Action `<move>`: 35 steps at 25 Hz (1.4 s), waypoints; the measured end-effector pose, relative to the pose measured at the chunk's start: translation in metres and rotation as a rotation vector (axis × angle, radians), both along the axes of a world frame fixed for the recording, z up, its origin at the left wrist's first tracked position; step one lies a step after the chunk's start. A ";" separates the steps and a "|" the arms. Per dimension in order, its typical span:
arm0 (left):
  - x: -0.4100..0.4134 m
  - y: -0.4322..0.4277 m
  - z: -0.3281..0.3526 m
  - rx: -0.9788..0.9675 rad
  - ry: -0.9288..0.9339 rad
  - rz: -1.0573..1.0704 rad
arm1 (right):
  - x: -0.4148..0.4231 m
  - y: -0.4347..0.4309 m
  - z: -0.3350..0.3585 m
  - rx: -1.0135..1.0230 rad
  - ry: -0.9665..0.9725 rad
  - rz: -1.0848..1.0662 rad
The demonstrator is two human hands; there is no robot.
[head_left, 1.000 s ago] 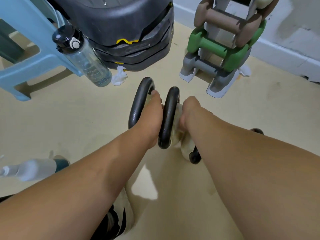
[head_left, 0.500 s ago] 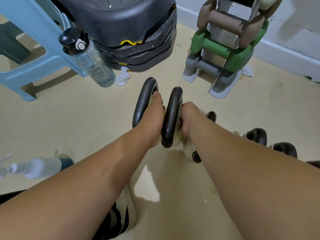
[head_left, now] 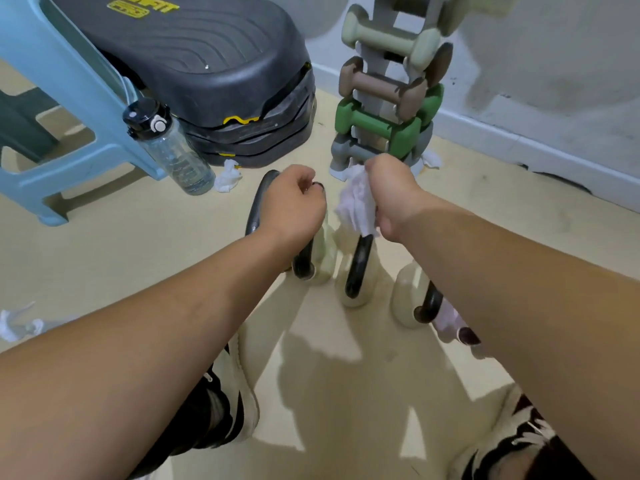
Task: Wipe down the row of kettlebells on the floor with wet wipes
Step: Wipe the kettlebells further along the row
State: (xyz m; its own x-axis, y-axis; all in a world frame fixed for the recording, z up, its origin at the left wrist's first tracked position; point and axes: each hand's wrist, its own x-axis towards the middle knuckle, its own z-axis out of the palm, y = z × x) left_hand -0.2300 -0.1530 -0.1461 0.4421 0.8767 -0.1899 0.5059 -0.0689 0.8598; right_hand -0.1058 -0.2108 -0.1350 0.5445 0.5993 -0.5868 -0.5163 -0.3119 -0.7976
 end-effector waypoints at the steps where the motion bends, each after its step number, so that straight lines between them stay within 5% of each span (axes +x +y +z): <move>1: 0.004 -0.008 0.000 -0.042 -0.038 -0.045 | 0.001 -0.010 0.003 0.008 0.097 0.044; 7: 0.026 -0.065 -0.021 -0.276 -0.079 -0.084 | 0.042 -0.072 0.012 -0.076 0.132 0.337; 13: 0.061 -0.108 -0.032 -0.391 0.004 -0.048 | 0.086 -0.123 -0.024 -0.232 -0.233 0.217; 17: 0.062 -0.102 -0.037 -0.129 0.058 -0.024 | 0.100 -0.139 -0.060 -0.311 -0.474 0.066; 21: 0.056 -0.114 -0.055 0.158 0.196 -0.207 | 0.094 -0.141 -0.076 -0.365 -0.302 0.116; 27: 0.047 -0.187 -0.088 -0.301 0.112 -0.103 | 0.099 -0.149 -0.069 -0.270 -0.022 0.032; 31: 0.056 -0.189 -0.100 -0.232 0.057 0.016 | 0.098 -0.146 -0.067 -0.286 0.038 0.002; 35: 0.066 -0.205 -0.114 -0.111 0.165 -0.102 | 0.103 -0.144 -0.071 -0.288 0.091 -0.017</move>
State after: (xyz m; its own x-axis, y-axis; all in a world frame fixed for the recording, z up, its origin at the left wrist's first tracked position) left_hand -0.1636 -0.3583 -0.2599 0.4823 0.7987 -0.3598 0.6359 -0.0368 0.7709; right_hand -0.0025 -0.3549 -0.2056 0.4907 0.3922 -0.7780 -0.5888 -0.5089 -0.6279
